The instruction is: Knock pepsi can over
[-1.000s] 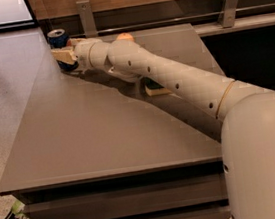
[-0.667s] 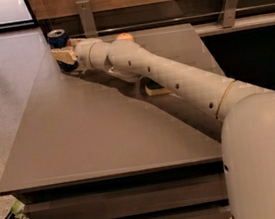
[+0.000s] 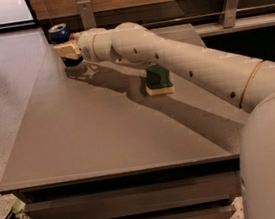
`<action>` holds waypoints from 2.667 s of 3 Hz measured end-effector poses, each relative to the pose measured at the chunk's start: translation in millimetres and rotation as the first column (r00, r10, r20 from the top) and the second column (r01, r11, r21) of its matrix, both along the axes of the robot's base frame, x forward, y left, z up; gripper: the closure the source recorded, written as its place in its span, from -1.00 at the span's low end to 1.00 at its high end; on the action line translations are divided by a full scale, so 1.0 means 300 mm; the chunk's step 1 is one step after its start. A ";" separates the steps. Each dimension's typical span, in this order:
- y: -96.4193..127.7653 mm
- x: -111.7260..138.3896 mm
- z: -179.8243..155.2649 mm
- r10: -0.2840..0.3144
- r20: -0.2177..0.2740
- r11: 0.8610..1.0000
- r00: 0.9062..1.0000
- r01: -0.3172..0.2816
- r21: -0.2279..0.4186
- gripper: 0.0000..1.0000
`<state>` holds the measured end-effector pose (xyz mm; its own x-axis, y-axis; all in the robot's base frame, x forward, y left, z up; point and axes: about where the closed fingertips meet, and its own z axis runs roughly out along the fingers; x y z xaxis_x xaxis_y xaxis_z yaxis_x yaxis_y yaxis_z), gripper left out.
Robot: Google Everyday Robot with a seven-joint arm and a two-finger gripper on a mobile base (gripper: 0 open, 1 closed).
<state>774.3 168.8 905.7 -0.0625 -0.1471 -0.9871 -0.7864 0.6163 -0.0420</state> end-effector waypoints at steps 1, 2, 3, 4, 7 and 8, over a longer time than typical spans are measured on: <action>-0.079 -0.042 0.076 0.019 -0.040 0.993 0.999 -0.023 -0.120 1.00; -0.106 -0.054 0.097 0.040 -0.080 0.980 0.996 -0.055 -0.194 1.00; -0.110 -0.055 0.099 0.064 -0.138 0.957 0.988 -0.100 -0.273 1.00; -0.097 -0.074 0.075 0.071 -0.202 0.923 0.977 -0.141 -0.357 1.00; -0.033 -0.127 -0.092 -0.025 -0.354 0.780 0.935 -0.203 -0.592 1.00; 0.000 -0.123 -0.146 -0.023 -0.391 0.743 0.920 -0.246 -0.622 1.00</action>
Offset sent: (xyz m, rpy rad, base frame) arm -0.0203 -0.0488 0.0372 -0.2975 0.1246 0.0787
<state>737.4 168.8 861.9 -0.3223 -0.7679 -0.5535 -0.8879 0.4481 -0.1046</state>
